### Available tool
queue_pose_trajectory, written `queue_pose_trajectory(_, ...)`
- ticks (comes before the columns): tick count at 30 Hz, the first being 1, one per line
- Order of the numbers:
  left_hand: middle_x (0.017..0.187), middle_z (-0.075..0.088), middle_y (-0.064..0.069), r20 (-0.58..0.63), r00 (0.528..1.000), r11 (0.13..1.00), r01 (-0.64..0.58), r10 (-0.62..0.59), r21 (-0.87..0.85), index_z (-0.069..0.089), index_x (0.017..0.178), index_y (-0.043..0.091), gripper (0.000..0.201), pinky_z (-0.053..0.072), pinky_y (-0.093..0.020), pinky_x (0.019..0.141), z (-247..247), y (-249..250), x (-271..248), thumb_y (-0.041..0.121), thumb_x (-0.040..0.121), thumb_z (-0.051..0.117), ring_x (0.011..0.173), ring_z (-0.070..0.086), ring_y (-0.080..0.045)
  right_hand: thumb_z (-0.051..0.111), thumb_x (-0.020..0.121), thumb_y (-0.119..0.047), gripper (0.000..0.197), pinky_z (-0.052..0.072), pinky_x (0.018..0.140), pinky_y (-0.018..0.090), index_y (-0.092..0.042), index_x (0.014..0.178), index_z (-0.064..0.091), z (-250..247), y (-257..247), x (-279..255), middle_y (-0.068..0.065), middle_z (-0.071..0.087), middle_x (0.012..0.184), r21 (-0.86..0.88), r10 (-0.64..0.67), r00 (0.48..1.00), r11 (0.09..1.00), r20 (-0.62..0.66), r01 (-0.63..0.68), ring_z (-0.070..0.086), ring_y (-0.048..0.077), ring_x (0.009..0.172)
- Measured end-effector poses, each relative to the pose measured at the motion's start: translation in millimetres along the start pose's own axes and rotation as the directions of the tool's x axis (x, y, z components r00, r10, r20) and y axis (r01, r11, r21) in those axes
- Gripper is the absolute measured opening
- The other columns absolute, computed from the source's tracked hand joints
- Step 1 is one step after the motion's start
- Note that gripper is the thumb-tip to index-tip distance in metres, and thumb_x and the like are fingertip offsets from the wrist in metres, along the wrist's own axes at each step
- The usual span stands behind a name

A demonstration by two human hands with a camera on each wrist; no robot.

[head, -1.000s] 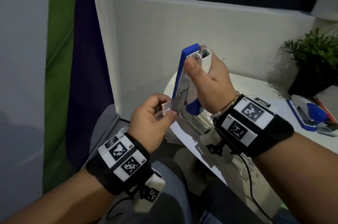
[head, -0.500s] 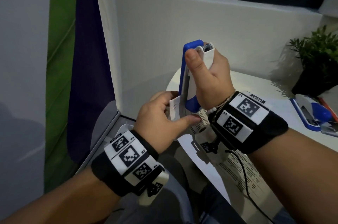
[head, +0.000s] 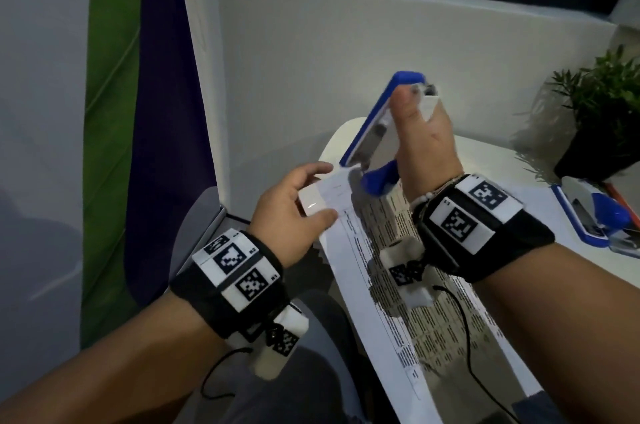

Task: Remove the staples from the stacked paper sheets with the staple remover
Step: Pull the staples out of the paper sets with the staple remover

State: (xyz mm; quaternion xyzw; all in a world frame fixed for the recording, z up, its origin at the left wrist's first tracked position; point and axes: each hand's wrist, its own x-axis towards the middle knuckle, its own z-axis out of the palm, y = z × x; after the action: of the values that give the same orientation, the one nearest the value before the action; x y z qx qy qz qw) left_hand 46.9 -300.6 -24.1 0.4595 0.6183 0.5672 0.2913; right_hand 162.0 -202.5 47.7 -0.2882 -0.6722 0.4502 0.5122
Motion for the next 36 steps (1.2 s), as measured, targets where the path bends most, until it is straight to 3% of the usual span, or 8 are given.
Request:
queue_pose_trajectory(5,0.095,0.067,0.006,-0.277,0.956,0.995,0.08,-0.094,-0.061,0.058,0.088,0.038,0.044,0.057,-0.043,0.077,-2.0,-11.7,9.5,-0.005,0.078,0.065,0.089,0.067,-0.019,0.045,0.086,-0.055,0.027,0.048,0.061,0.014,-0.028,0.087,0.045,-31.0,4.4,3.8,-0.012,0.051,0.076,0.064,0.037,0.946,0.998,-0.322,-0.017,0.054,-0.006,0.059)
queue_pose_trajectory(9,0.098,0.066,0.008,-0.418,0.908,0.999,0.042,-0.033,0.014,0.055,0.093,0.039,0.04,0.057,-0.034,0.072,-7.0,-13.0,12.3,0.001,0.082,0.064,0.083,0.066,-0.011,0.048,0.091,-0.053,0.042,0.047,0.069,0.018,-0.017,0.113,0.048,-53.7,37.3,-15.4,-0.006,0.055,0.093,-0.149,0.149,0.951,0.97,-0.271,-0.195,0.055,0.001,0.075)
queue_pose_trajectory(13,0.104,0.05,0.029,-0.109,0.963,0.925,-0.201,0.247,0.322,0.06,0.093,0.048,0.033,0.047,-0.021,0.084,-3.7,-20.6,7.5,0.022,0.077,0.072,0.093,0.056,0.0,0.05,0.086,-0.058,0.067,0.05,0.081,0.037,-0.01,0.131,0.041,-64.4,62.6,-29.5,-0.001,0.056,0.094,-0.308,0.223,0.948,0.907,-0.227,-0.287,0.057,0.011,0.08)
queue_pose_trajectory(16,0.114,0.05,0.032,0.172,0.966,0.895,-0.245,0.193,0.372,0.064,0.096,0.045,0.028,0.04,-0.017,0.093,3.1,-30.0,1.3,0.057,0.071,0.059,0.11,0.051,0.002,0.051,0.088,-0.052,0.06,0.043,0.08,0.034,-0.009,0.129,0.043,-69.0,65.7,-32.1,-0.002,0.056,0.093,-0.317,0.226,0.946,0.902,-0.232,-0.293,0.053,0.011,0.078)
queue_pose_trajectory(21,0.095,0.068,0.016,0.049,0.982,0.951,-0.186,0.18,0.246,0.068,0.093,0.037,0.014,0.051,-0.022,0.085,10.4,-36.6,-1.1,0.03,0.087,0.057,0.091,0.063,0.0,0.053,0.091,-0.042,0.029,0.039,0.06,0.014,-0.019,0.106,0.045,-70.9,66.1,-35.8,-0.012,0.051,0.08,-0.315,0.211,0.949,0.907,-0.233,-0.279,0.047,-0.002,0.068)
queue_pose_trajectory(24,0.093,0.066,0.015,-0.012,0.989,0.957,-0.136,0.144,0.258,0.058,0.095,0.042,0.039,0.049,-0.017,0.084,9.2,-36.8,-0.1,0.007,0.081,0.068,0.09,0.061,0.002,0.053,0.092,-0.04,0.025,0.035,0.051,0.005,-0.019,0.103,0.044,-70.9,67.1,-36.6,-0.013,0.05,0.078,-0.319,0.184,0.955,0.913,-0.234,-0.254,0.045,-0.003,0.065)
queue_pose_trajectory(32,0.101,0.056,0.027,0.02,0.987,0.948,-0.159,0.16,0.275,0.064,0.108,0.022,0.043,0.039,-0.001,0.084,11.0,-36.4,-0.2,0.001,0.073,0.075,0.095,0.054,0.019,0.053,0.09,-0.042,0.031,0.034,0.049,0.002,-0.013,0.098,0.045,-72.3,72.5,-35.0,-0.01,0.047,0.073,-0.336,0.139,0.957,0.915,-0.253,-0.222,0.043,0.001,0.061)
queue_pose_trajectory(36,0.106,0.057,0.022,0.036,0.989,0.939,-0.149,0.145,0.311,0.063,0.112,0.025,0.05,0.041,-0.005,0.086,9.3,-36.1,-0.9,0.023,0.066,0.082,0.099,0.054,0.013,0.053,0.091,-0.041,0.03,0.035,0.048,0.003,-0.012,0.097,0.045,-72.3,73.1,-36.0,-0.009,0.047,0.072,-0.336,0.14,0.96,0.916,-0.245,-0.219,0.043,0.003,0.06)
